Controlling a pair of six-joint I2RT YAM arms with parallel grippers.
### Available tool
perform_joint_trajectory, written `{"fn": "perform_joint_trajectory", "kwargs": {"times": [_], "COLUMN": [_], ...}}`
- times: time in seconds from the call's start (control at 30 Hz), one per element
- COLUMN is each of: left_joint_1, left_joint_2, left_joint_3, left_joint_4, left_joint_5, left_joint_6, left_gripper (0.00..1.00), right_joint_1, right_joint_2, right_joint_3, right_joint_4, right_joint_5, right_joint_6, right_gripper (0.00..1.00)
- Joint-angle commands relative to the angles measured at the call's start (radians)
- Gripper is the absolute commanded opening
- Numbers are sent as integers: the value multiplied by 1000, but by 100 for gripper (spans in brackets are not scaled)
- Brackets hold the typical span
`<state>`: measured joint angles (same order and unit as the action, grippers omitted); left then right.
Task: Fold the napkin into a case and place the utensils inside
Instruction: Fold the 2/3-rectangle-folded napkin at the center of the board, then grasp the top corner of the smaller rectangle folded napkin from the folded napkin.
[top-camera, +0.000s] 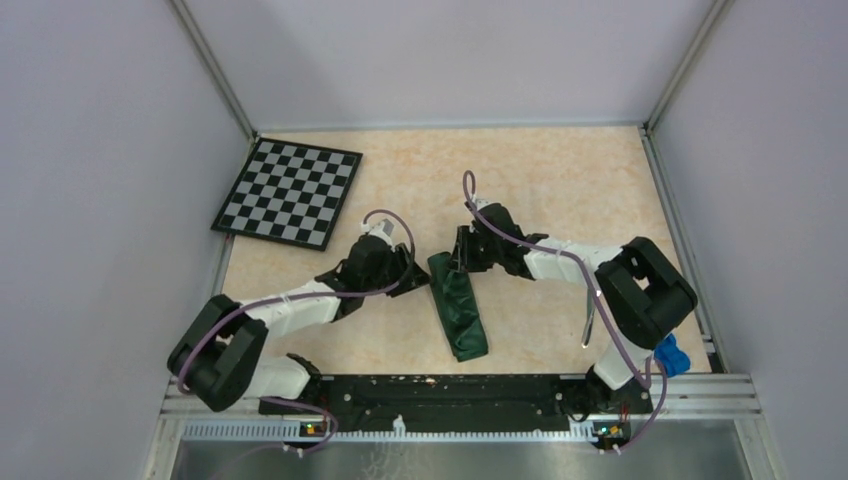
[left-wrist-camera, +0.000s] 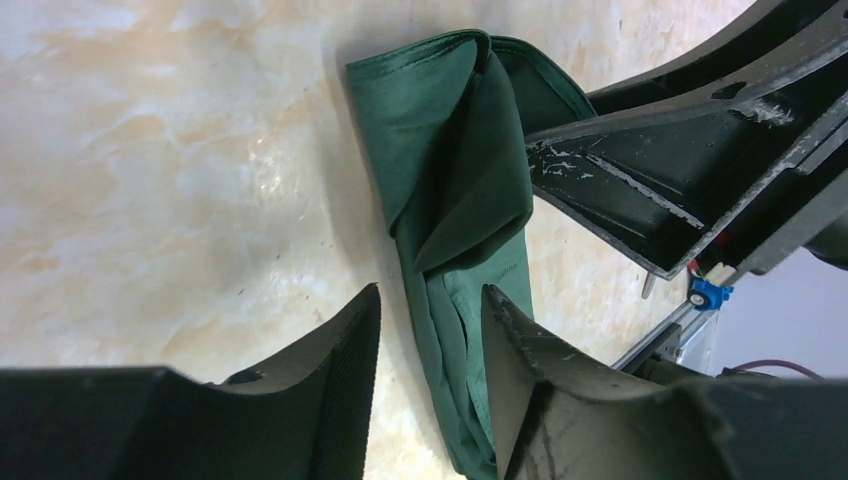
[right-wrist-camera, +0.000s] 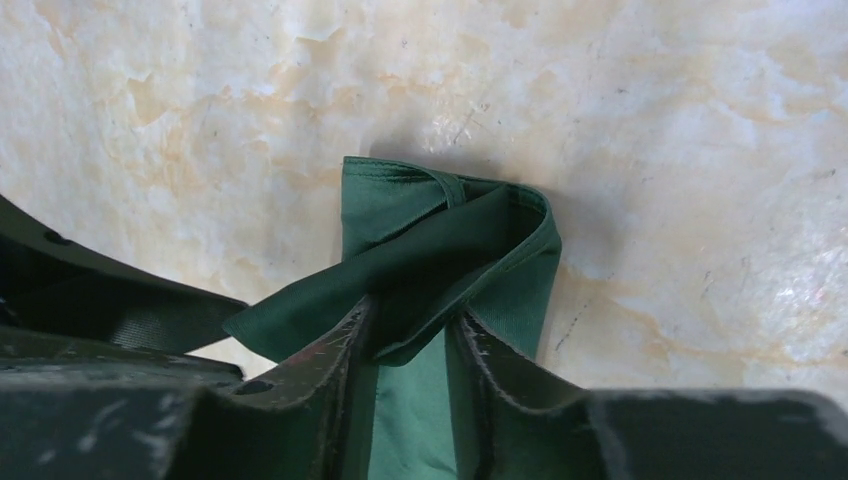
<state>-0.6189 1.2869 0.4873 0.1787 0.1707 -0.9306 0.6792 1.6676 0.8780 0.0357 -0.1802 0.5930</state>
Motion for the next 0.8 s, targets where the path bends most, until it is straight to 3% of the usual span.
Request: {"fn": "perform_joint_trajectory", "kwargs": {"times": [0.0, 0.23, 0.47, 0.57, 0.77], "left_joint_1": [7, 14, 16, 19, 29], "left_joint_2": [84, 171, 250, 265, 238], "left_joint_3": [83, 146, 191, 208, 215], "left_joint_4": [55, 56, 58, 55, 14], "left_joint_5": [62, 59, 80, 82, 66], "left_joint_6": [63, 83, 87, 88, 93], "left_gripper": [45, 25, 6, 1, 0], "right_joint_1": [12, 14, 19, 20, 20], "right_joint_2": [-7, -12, 10, 28, 5], "right_joint_3": [41, 33, 35, 29, -13], "right_joint_4": [19, 59, 113, 129, 196], "right_joint_5": [-6, -113, -221, -235, -254], "right_joint_6": [-17, -34, -39, -44, -74], "right_gripper": [23, 0, 0, 4, 25]}}
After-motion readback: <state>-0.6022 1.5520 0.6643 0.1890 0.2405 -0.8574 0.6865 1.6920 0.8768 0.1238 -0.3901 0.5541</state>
